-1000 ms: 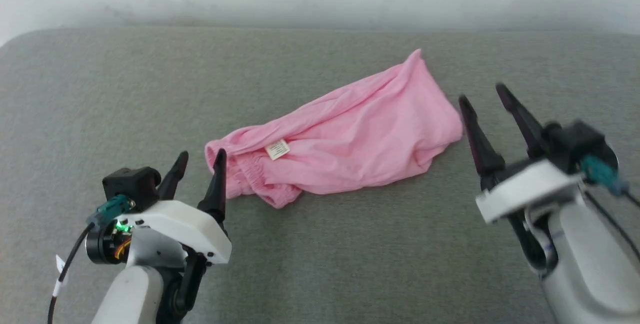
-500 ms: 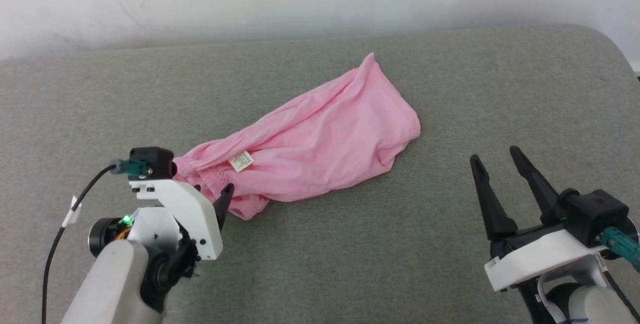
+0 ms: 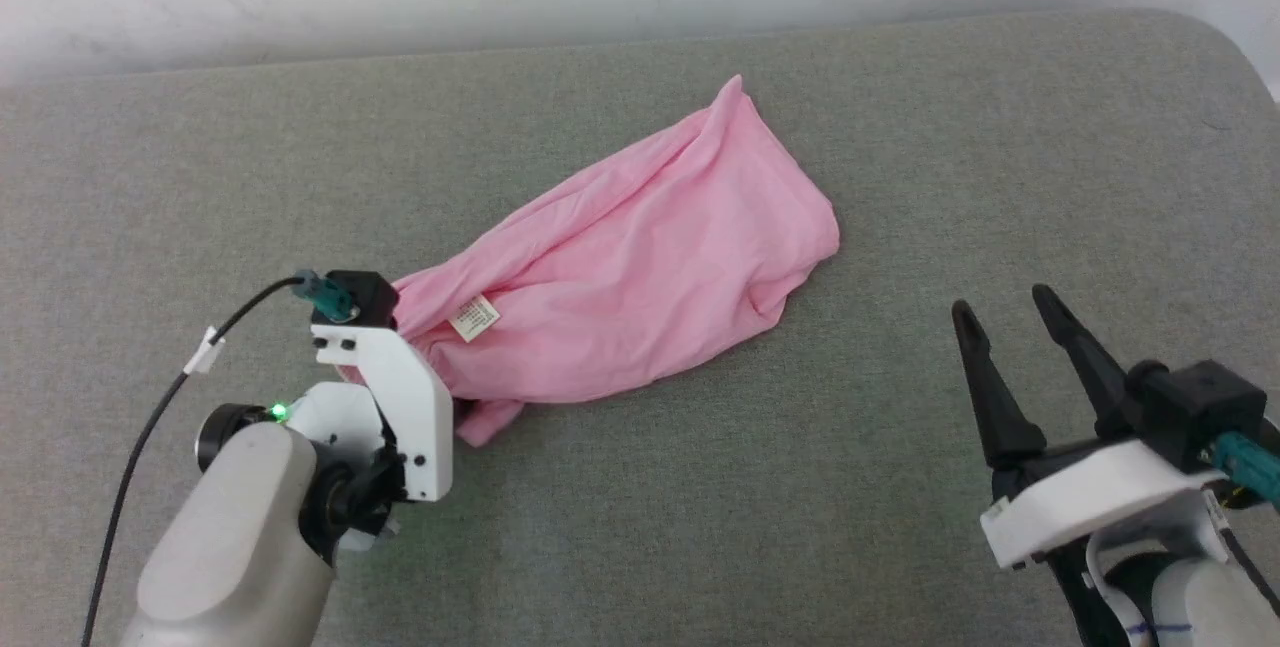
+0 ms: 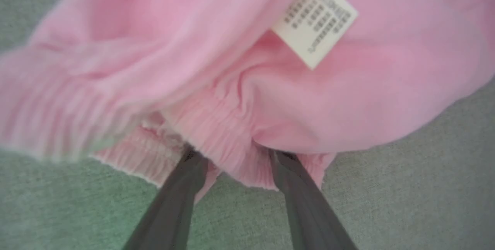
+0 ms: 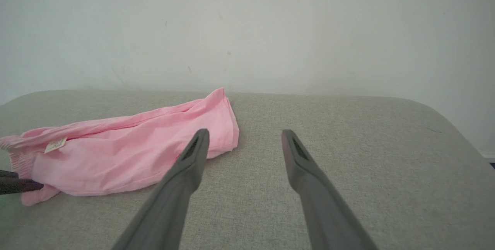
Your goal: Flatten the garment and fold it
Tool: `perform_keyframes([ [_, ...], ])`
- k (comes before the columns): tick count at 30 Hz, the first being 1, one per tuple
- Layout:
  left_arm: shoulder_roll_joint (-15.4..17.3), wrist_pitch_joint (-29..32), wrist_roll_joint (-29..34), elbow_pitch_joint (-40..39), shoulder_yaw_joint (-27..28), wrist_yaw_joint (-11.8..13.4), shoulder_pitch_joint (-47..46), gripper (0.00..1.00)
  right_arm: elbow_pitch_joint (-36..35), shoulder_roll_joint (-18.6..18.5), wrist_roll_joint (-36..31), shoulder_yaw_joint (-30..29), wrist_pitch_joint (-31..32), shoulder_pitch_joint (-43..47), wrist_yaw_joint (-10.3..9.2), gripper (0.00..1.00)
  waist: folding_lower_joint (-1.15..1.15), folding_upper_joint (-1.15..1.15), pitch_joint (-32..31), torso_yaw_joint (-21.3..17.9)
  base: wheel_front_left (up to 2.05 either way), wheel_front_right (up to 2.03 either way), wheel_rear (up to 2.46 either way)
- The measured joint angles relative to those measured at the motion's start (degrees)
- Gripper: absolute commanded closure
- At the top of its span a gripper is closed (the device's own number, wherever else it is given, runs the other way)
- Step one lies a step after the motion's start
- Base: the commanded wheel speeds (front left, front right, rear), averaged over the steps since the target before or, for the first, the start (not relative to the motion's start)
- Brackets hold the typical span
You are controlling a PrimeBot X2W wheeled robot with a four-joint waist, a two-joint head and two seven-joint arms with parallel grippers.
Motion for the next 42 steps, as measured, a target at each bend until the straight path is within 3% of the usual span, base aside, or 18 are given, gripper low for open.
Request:
perform_keyframes([
  [6, 0.2, -0.5, -0.8, 2.0, 0.5, -0.8, -1.1, 1.0, 4.9, 0.0, -0.3, 0.3, 6.3, -5.5, 0.01, 0.0, 0.01, 0.0, 0.5, 0.1, 0.0, 0.0, 0.0],
  [14, -1.5, -3.1, -3.5, -0.2, 1.7, -1.5, -1.0, 1.0, 22.6, 0.3, 3.9, -1.0, 12.4, -18.5, -0.01, 0.0, 0.03, 0.0, 1.1, 3.2, 0.0, 0.0, 0.0],
  [27, -2.2, -4.9, -1.5, -10.3, -0.8, -1.9, -1.0, 1.0, 50.5, -1.5, 10.4, 3.5, 25.9, -39.6, 0.02, 0.0, 0.03, 0.0, 5.4, 8.8, 0.0, 0.0, 0.0],
  [28, -2.3, -4.9, -1.5, -10.7, -0.9, -1.9, -1.0, 1.0, 51.9, -1.8, 10.8, 3.9, 27.9, -40.8, 0.02, 0.06, 0.01, 0.0, 5.7, 9.1, 0.0, 0.0, 0.0],
  [29, -2.3, -4.9, -1.5, -11.0, -1.0, -1.9, -1.0, 1.0, 53.1, -2.1, 11.1, 4.4, 29.8, -41.9, 0.02, 0.54, 0.01, 0.0, 5.9, 9.5, 0.0, 0.0, 0.0],
  [30, -2.3, -5.1, -1.4, -11.2, -1.0, -1.9, -1.0, 1.0, 53.9, -2.4, 11.7, 4.5, 31.3, -42.8, 0.01, 0.94, 0.0, 0.0, 6.1, 9.8, 0.0, 0.0, 0.0],
  [31, -2.3, -5.5, -1.3, -11.4, -1.0, -1.9, -1.0, 1.0, 54.4, -2.6, 12.4, 4.7, 32.3, -43.5, 0.0, 1.0, 0.0, 0.0, 6.2, 10.0, 0.0, 0.0, 0.0],
  [36, -1.6, -6.1, -1.1, -12.0, -0.9, -1.9, -0.7, 1.0, 54.0, -3.0, 15.2, 7.1, 30.5, -43.9, -0.01, 1.0, 0.02, 0.0, 6.2, 9.6, 0.0, 0.0, 0.0],
  [42, 0.2, -7.4, -1.4, -14.9, 0.5, -1.8, 1.2, 1.0, 45.8, -5.5, 16.9, 11.6, 23.2, -40.0, -0.01, 1.0, 0.02, 0.0, 4.0, 8.8, 0.0, 0.0, 0.0],
])
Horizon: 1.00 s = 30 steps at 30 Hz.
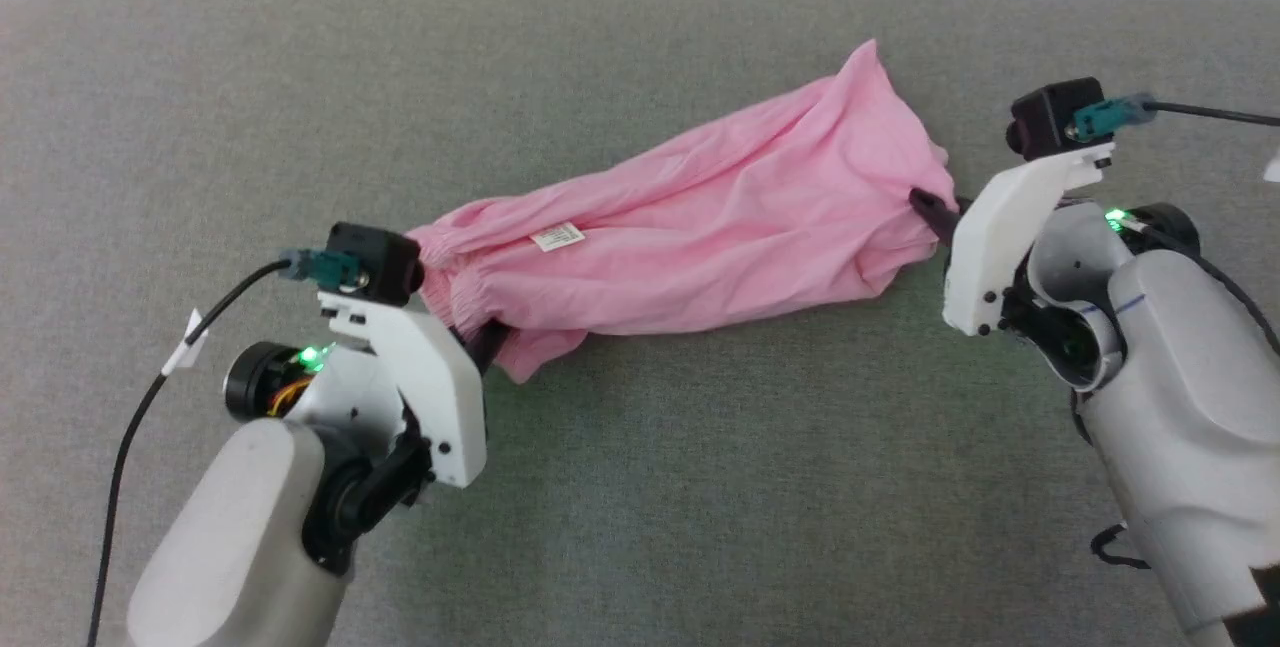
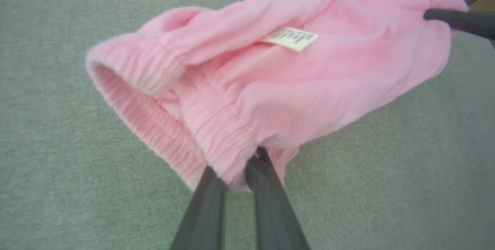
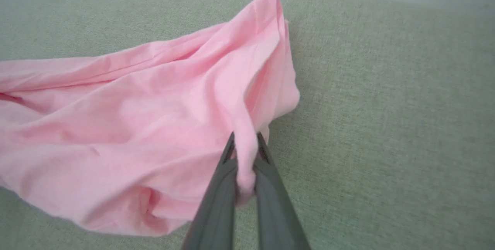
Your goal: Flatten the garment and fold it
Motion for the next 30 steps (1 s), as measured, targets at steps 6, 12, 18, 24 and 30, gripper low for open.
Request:
perform_keyframes([
  [6, 3.3, 0.5, 0.5, -4.1, 1.2, 1.6, 5.1, 1.0, -14.8, -4.5, 0.5, 3.1, 2.1, 9.2, 0.01, 1.0, -0.01, 0.0, -3.4, -1.3, 0.0, 0.0, 0.0],
  [12, 6.3, 2.5, 0.2, -6.8, 1.7, 3.4, 13.7, 1.0, -29.7, -5.9, -0.7, 3.4, 8.3, 27.5, 0.02, 1.0, -0.02, 0.0, -6.5, -4.6, 0.0, 0.0, 0.0],
  [18, 5.9, 1.0, -1.3, -5.9, 3.1, 6.4, 21.3, 1.0, -34.9, -1.8, -2.5, 1.2, 7.8, 40.0, 0.02, 0.1, -0.03, 0.0, -9.0, -7.2, 0.0, 0.0, 0.0],
  [24, 2.2, -2.3, -4.6, -5.0, 5.5, 8.8, 25.0, 0.0, -35.2, 1.8, -6.3, -3.3, 1.4, 44.6, 0.0, 0.0, -0.02, 0.0, -10.7, -9.0, 0.0, 0.0, 0.0],
  [30, -2.3, -12.0, -7.3, -9.0, 10.4, 10.2, 28.0, 0.0, -38.7, 5.3, -9.1, -8.6, -8.6, 47.4, 0.0, 0.0, -0.01, 0.0, -12.5, -9.1, 0.0, 0.0, 0.0],
])
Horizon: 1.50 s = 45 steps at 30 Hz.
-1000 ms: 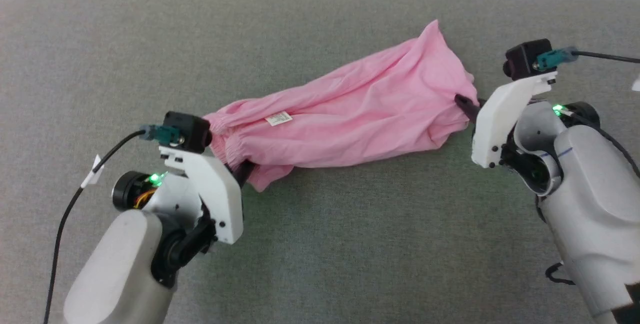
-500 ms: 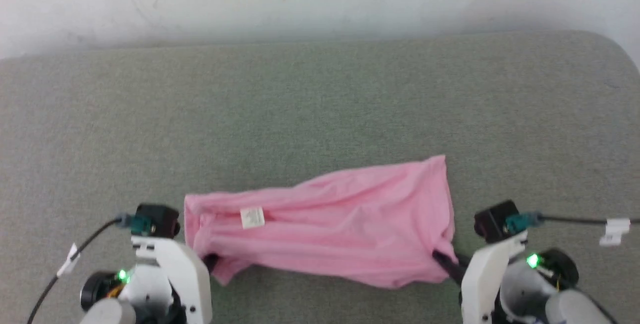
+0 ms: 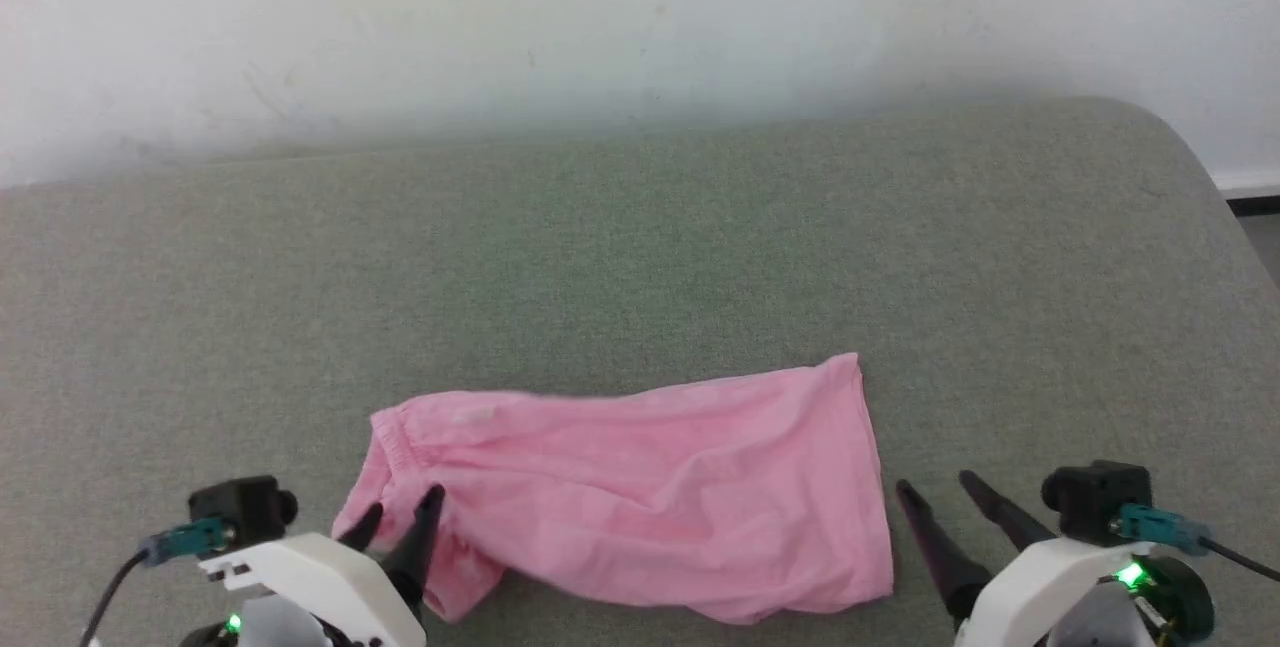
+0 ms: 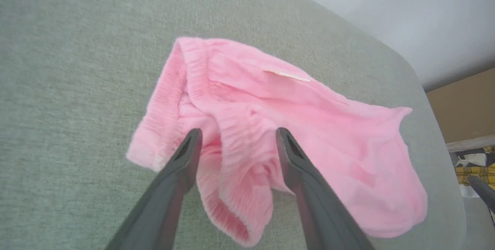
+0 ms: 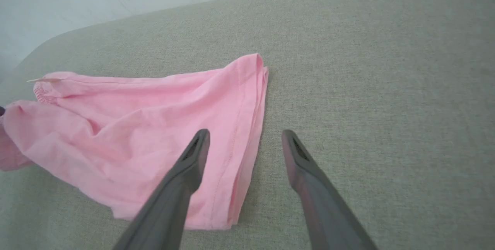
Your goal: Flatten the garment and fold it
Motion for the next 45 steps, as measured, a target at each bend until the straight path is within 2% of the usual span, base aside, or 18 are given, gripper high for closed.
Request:
perform_keyframes([
  [7, -0.6, -10.3, 3.7, -3.5, 2.2, 0.2, 0.6, 0.0, -2.6, 1.0, -1.3, -5.8, 0.9, 1.5, 0.01, 0.0, 0.0, 0.0, -2.2, 1.2, 0.0, 0.0, 0.0],
  [11, -0.7, -19.6, 8.8, -3.6, 2.1, -0.5, 0.4, 0.0, -2.8, 0.1, -1.1, -7.4, 5.8, 1.5, 0.01, 0.0, 0.0, 0.0, -2.8, 2.5, 0.0, 0.0, 0.0],
  [17, -1.0, -32.2, 14.9, 1.3, 1.5, -2.1, -0.1, 0.0, -1.0, -3.4, 2.2, -6.8, 14.4, 0.9, 0.0, 0.0, 0.0, 0.0, -3.2, 4.4, 0.0, 0.0, 0.0],
  [23, -1.1, -35.4, 19.1, 4.6, 0.4, -3.2, -0.9, 0.0, 4.4, -4.9, 5.5, -4.4, 18.5, -3.0, 0.0, 0.0, 0.0, 0.0, -2.6, 6.2, 0.0, 0.0, 0.0],
  [30, -1.3, -36.0, 21.8, 5.6, 0.6, -4.7, -1.3, 0.0, 15.2, -4.3, 8.5, -1.8, 19.3, -10.0, 0.0, 0.0, 0.01, 0.0, -1.6, 7.9, 0.0, 0.0, 0.0],
  [35, -2.6, -36.0, 22.9, 4.6, 1.9, -5.7, -1.3, 0.0, 21.5, -4.0, 10.2, -0.1, 20.9, -12.9, 0.01, 0.02, 0.0, 0.0, -1.1, 8.9, 0.0, 0.0, 0.0],
  [36, -2.7, -36.0, 23.1, 4.5, 2.0, -5.9, -1.3, 0.0, 22.1, -4.2, 10.3, 0.2, 21.5, -13.3, 0.01, 0.51, 0.0, 0.0, -1.1, 9.1, 0.0, 0.0, 0.0],
  [37, -3.0, -36.0, 23.3, 4.3, 2.3, -6.1, -1.3, 0.0, 22.7, -4.2, 10.8, 0.4, 22.0, -13.8, -0.01, 0.73, 0.0, 0.0, -1.0, 9.3, 0.0, 0.0, 0.0],
  [38, -3.2, -36.1, 23.6, 4.3, 2.4, -6.2, -1.3, 0.0, 23.1, -4.3, 11.1, 0.7, 22.4, -14.2, -0.02, 1.0, 0.0, 0.0, -1.0, 9.4, 0.0, 0.0, 0.0],
  [45, -4.5, -36.1, 24.9, 4.7, 3.6, -7.5, -1.3, 0.0, 23.4, -4.7, 12.6, 2.5, 20.8, -14.8, 0.0, 1.0, 0.01, 0.0, -1.6, 9.6, 0.0, 0.0, 0.0],
])
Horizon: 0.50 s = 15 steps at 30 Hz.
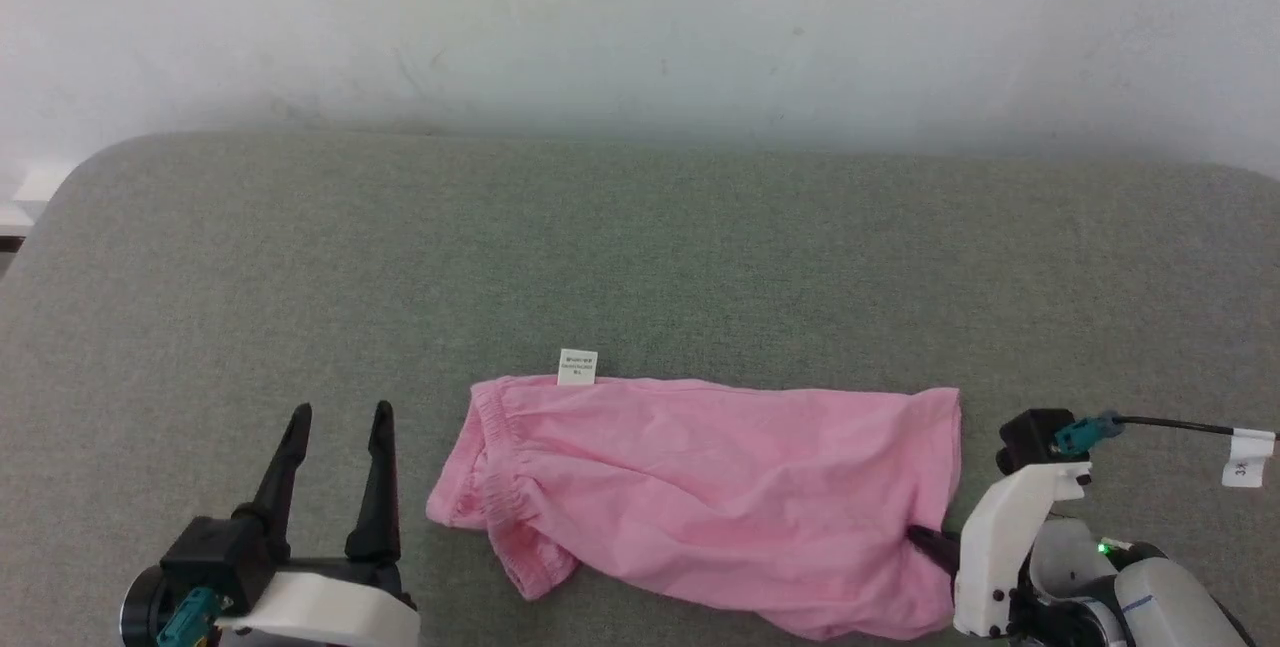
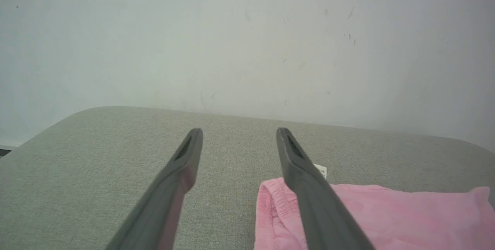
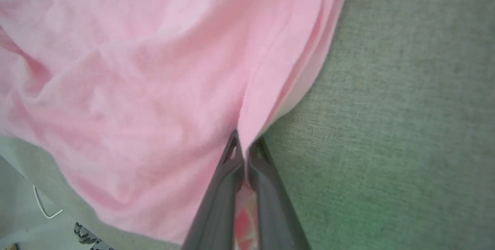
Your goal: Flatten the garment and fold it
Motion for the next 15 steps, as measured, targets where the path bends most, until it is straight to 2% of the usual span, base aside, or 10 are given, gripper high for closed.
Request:
perform_keyframes([
  [6, -0.3, 0.0, 0.6, 0.6, 1.0, -0.6, 0.3, 0.0, -5.4, -1.1, 0.1, -1.4, -3.8, 1.1, 0.0, 1.0, 0.0, 0.0, -1.3, -0.4, 0.0, 0.0, 0.0],
  [10, -0.4, 0.0, 1.0, 1.9, 1.2, -0.6, 0.7, 0.0, -9.0, -2.3, -0.2, -5.9, -4.2, 4.2, 0.0, 1.0, 0.0, 0.0, -1.8, -1.0, 0.0, 0.0, 0.0],
  [15, -0.8, 0.0, 1.0, 2.2, 1.5, -0.6, 0.7, 0.0, -13.2, -2.0, -1.4, -13.6, -3.5, 10.0, 0.0, 1.0, 0.0, 0.0, -2.0, -2.2, 0.0, 0.0, 0.0],
])
